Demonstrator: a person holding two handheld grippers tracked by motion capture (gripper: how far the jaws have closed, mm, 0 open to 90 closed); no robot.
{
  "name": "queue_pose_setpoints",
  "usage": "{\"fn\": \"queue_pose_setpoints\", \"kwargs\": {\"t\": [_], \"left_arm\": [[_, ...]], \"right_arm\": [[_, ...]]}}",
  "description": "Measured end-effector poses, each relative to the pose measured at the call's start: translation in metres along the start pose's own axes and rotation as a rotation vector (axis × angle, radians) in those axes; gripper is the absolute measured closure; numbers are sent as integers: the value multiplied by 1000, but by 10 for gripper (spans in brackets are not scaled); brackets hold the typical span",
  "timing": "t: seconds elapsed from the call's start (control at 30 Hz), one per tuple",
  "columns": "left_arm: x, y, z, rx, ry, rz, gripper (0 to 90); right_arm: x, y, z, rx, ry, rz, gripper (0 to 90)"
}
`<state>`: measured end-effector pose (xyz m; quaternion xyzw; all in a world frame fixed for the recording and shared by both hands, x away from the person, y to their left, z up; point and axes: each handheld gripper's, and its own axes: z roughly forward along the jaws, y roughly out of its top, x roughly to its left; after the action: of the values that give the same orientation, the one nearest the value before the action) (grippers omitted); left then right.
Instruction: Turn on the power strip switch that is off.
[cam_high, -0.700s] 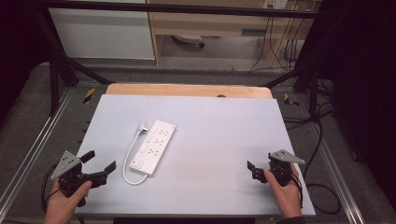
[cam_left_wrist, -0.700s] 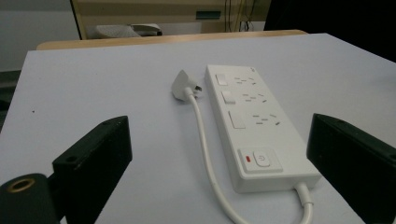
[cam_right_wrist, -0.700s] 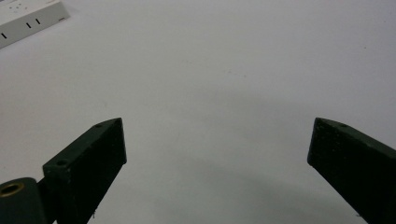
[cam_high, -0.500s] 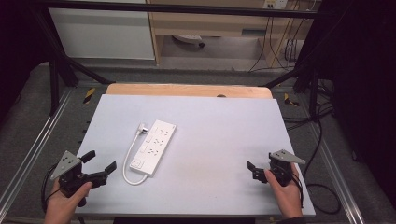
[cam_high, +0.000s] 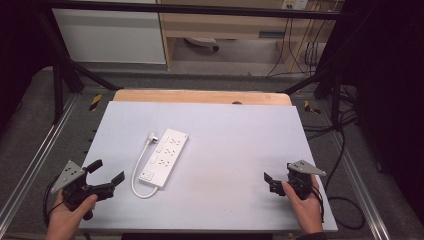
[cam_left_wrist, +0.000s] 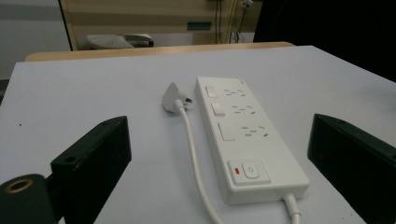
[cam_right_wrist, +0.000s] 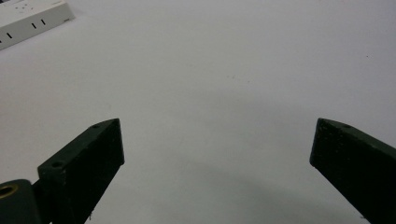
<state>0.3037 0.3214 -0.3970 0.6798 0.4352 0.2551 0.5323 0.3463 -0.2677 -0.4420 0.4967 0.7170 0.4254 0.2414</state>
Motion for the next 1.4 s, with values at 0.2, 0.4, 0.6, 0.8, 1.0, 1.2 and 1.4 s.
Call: {"fn": "queue_pose_setpoints", "kwargs": {"t": [0.2,0.4,0.6,0.8,1.0,1.2,1.4], "left_arm": [[-1,2,-2,-9,-2,13,62],[-2,6,-4,-19,-15,10,60],[-3,12,-6,-31,-16,7,59],[-5,17,-9,-37,-22,10,58],[-8,23,-9,-24,-26,22,58],[-10,27,-4,-5,-36,26,57],[-13,33,1,10,-37,42,58]], "right_arm": [[2,0,0,0,-3,-6,33],[2,0,0,-3,-12,-7,33],[1,1,0,-7,-18,-7,32],[2,1,0,-9,-16,-9,32],[0,1,0,-11,-22,-4,31],[-1,1,1,-10,-32,-1,31],[-2,1,1,-13,-34,2,30]]}}
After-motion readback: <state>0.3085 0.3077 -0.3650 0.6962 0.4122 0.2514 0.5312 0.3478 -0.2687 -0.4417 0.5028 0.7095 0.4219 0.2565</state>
